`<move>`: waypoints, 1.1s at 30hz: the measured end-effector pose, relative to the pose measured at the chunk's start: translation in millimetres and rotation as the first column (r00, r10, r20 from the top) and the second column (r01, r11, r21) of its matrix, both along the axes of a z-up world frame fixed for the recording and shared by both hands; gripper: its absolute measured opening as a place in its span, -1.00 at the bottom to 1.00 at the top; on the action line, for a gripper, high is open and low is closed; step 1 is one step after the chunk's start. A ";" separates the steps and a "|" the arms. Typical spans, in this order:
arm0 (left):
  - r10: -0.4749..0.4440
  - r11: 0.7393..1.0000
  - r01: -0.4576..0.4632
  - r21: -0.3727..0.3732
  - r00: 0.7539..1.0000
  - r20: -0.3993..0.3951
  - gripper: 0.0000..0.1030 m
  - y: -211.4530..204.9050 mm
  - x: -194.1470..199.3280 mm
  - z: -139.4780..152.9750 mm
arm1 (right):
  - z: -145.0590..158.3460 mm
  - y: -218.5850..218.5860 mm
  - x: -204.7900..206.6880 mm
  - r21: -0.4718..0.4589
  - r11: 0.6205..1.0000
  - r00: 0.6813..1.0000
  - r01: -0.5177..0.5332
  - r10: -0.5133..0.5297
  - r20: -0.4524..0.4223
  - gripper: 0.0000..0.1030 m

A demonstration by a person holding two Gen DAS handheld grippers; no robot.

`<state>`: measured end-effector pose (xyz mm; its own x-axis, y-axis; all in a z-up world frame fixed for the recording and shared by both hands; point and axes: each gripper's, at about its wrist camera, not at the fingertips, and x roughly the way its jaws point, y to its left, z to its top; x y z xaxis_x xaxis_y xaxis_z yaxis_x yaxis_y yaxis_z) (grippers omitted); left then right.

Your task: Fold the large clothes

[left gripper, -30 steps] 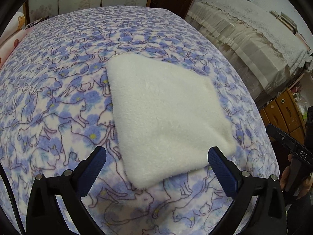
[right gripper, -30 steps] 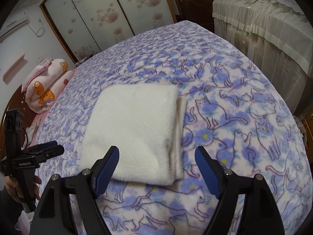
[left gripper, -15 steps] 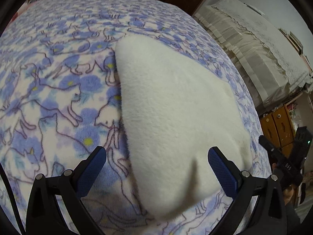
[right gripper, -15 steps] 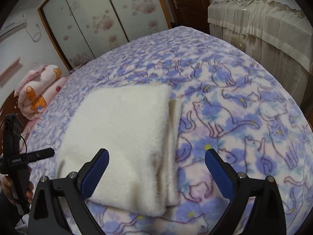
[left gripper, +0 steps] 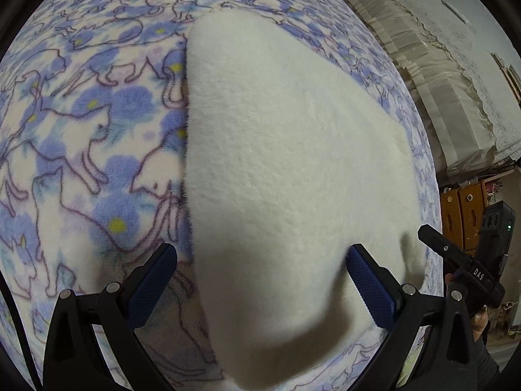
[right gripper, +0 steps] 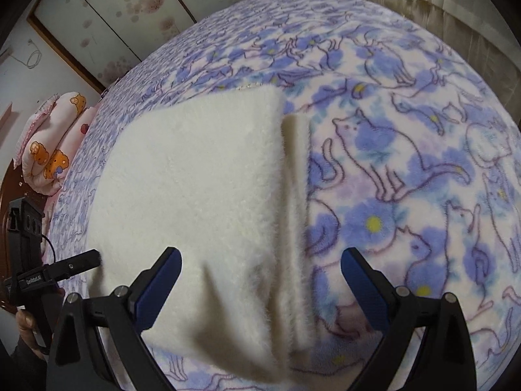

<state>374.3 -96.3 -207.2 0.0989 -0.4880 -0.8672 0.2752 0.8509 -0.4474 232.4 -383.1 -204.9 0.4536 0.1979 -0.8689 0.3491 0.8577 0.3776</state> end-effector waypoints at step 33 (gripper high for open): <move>-0.020 0.996 0.014 -0.090 0.998 -0.068 0.72 -37.8 34.1 -40.9 | -49.6 -6.7 71.2 0.322 0.926 0.979 -0.198 0.201 0.023 -0.07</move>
